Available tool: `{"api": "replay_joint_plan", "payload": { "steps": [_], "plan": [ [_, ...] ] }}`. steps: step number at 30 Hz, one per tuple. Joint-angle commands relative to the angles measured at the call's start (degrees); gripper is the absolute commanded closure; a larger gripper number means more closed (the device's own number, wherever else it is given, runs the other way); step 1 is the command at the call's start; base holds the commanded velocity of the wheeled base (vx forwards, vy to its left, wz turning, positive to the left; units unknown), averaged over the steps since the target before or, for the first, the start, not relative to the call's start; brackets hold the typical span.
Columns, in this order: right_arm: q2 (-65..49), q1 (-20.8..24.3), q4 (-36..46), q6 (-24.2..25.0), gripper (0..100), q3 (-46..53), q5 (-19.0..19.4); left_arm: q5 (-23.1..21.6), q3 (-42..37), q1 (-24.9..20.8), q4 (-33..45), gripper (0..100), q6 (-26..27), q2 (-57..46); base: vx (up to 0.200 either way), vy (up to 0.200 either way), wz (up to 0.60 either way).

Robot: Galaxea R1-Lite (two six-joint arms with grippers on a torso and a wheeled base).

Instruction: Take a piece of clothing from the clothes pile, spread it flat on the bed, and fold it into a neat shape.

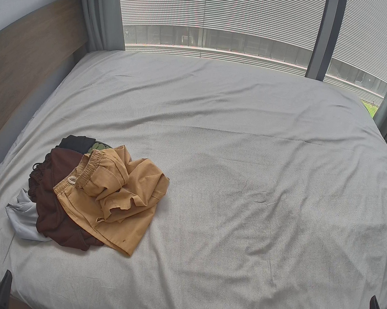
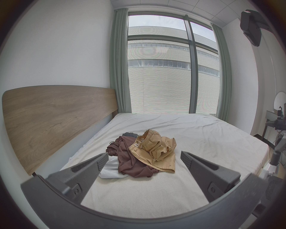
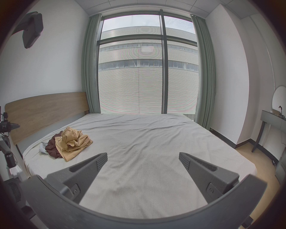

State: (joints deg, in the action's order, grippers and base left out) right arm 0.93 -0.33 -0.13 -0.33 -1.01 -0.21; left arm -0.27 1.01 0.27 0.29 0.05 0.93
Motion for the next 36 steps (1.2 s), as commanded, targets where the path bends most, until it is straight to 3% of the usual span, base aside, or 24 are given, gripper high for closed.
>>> {"api": "replay_joint_plan", "payload": {
  "steps": [1, 36],
  "plan": [
    [-0.9, 0.0, 0.0, 0.0, 0, 1.0, 0.0, 0.2, -1.0, 0.1, -0.1, 0, -0.1, -0.8, 0.000, 0.000, 0.00],
    [-0.9, 0.1, 0.0, 0.2, 0, 1.0, -0.1, 0.1, -1.0, 0.1, -0.4, 0, 0.0, -0.9, 0.000, 0.000, 0.00]
  ]
}}
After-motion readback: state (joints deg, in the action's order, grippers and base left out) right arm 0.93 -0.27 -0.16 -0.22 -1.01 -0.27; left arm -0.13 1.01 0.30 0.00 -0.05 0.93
